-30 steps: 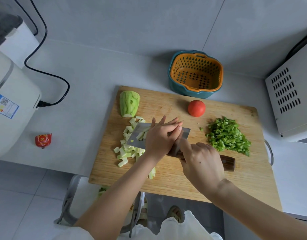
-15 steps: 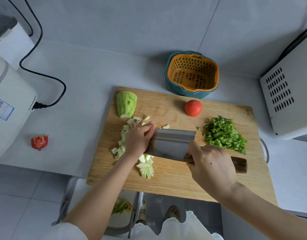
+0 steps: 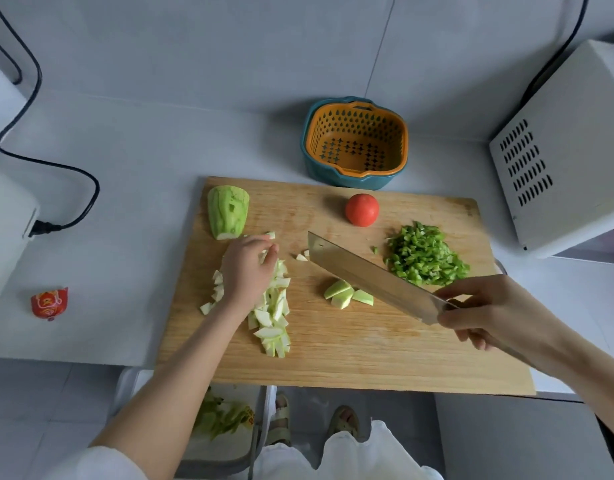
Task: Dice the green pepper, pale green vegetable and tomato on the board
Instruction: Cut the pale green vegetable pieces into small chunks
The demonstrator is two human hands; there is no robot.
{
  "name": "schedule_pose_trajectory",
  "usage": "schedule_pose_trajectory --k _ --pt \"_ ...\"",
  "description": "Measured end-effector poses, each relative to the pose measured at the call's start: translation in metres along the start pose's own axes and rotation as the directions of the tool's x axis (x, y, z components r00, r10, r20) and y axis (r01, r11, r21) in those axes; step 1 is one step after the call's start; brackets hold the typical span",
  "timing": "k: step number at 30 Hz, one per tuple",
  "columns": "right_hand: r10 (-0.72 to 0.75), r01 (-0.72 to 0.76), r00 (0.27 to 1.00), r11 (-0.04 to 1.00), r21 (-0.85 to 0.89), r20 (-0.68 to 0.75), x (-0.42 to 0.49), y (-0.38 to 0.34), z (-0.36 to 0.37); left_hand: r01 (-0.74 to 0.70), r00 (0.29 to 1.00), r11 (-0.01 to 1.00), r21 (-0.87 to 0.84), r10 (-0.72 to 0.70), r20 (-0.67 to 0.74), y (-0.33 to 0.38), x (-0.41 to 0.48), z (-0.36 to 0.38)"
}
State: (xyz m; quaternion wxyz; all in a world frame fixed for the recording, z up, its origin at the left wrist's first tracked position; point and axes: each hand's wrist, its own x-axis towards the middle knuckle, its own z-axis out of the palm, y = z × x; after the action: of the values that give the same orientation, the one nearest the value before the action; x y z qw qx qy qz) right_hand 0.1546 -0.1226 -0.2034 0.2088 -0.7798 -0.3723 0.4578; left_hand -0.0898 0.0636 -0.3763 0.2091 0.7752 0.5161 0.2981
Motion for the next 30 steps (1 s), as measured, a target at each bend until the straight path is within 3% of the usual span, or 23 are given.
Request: schedule_pose_trajectory --k 3,5,7,9,14,20,30 --pt "0.042 -0.037 0.995 0.997 0.064 -0.086 0.002 0.022 0.008 -0.059 0.996 0.998 0.028 0.057 0.071 0.03 0.003 0.006" --pt "0.014 -0.02 0.982 0.999 -0.027 -0.186 0.007 0.034 0.018 -0.024 0.954 1.0 0.0 0.022 0.3 0.056 -0.009 0.017" --pt "-0.041 -0.007 0.956 0.987 -0.163 -0.289 0.012 0.044 0.027 -0.017 0.865 0.996 0.088 -0.03 0.501 0.075 -0.025 0.032" --pt "-0.06 -0.042 0.942 0.955 -0.293 -0.329 0.017 0.052 0.035 -0.064 0.819 0.983 0.174 -0.048 0.572 0.083 -0.04 0.044" --pt "-0.029 -0.062 0.942 0.964 -0.257 -0.335 0.03 0.078 0.053 -0.054 0.888 0.987 0.152 -0.022 0.46 0.078 -0.05 0.056" --pt "-0.022 -0.042 0.949 0.98 -0.194 -0.315 0.032 0.09 0.061 0.071 0.92 0.979 0.189 -0.138 0.366 0.078 -0.04 0.057" --pt "-0.08 0.003 0.949 0.97 -0.245 -0.306 0.031 0.094 0.067 0.056 0.842 0.978 0.203 -0.155 0.517 0.073 -0.022 0.052"
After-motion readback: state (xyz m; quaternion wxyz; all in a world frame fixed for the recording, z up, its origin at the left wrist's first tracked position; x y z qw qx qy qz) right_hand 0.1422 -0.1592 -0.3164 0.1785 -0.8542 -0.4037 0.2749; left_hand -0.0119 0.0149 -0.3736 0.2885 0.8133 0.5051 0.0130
